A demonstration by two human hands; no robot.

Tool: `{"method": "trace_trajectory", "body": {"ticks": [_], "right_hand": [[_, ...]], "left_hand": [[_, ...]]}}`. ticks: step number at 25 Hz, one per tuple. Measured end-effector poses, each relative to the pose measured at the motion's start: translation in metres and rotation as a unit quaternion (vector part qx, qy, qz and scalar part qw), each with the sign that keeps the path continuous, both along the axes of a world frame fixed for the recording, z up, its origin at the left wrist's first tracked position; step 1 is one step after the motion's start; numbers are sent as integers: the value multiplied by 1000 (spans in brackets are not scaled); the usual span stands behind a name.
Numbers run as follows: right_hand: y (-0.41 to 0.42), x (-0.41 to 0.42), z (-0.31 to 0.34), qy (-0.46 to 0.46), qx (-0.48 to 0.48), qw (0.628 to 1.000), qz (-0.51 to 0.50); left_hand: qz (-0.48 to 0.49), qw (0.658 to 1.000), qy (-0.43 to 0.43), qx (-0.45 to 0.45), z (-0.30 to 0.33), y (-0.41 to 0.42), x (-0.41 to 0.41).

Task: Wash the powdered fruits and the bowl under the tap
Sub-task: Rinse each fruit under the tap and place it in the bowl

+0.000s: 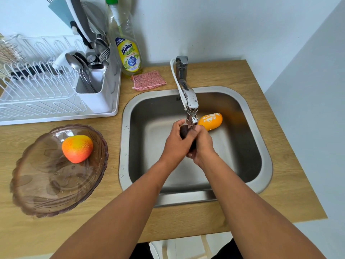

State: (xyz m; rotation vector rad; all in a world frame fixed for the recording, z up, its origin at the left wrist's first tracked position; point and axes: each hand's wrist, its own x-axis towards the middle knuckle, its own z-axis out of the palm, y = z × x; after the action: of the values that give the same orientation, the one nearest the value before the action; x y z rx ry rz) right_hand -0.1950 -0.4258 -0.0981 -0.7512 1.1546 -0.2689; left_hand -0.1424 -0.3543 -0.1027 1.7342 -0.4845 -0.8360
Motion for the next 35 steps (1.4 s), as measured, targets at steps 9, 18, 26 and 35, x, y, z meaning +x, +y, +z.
{"method": "trace_trajectory", "body": {"ticks": [9, 18, 26, 35], "right_hand": [[17, -11, -6, 33, -265, 958, 106], [-16, -51, -10, -10, -205, 975, 82], [-142, -16, -33, 334, -563, 643, 398], [-160, 6, -54, 406, -520, 497, 563]], "left_hand": [[53, 993, 110, 3, -6, -5, 19], [49, 988, 143, 11, -8, -7, 10], [25, 977, 205, -51, -7, 10, 16], [41, 982, 186, -12, -16, 21, 28]]}}
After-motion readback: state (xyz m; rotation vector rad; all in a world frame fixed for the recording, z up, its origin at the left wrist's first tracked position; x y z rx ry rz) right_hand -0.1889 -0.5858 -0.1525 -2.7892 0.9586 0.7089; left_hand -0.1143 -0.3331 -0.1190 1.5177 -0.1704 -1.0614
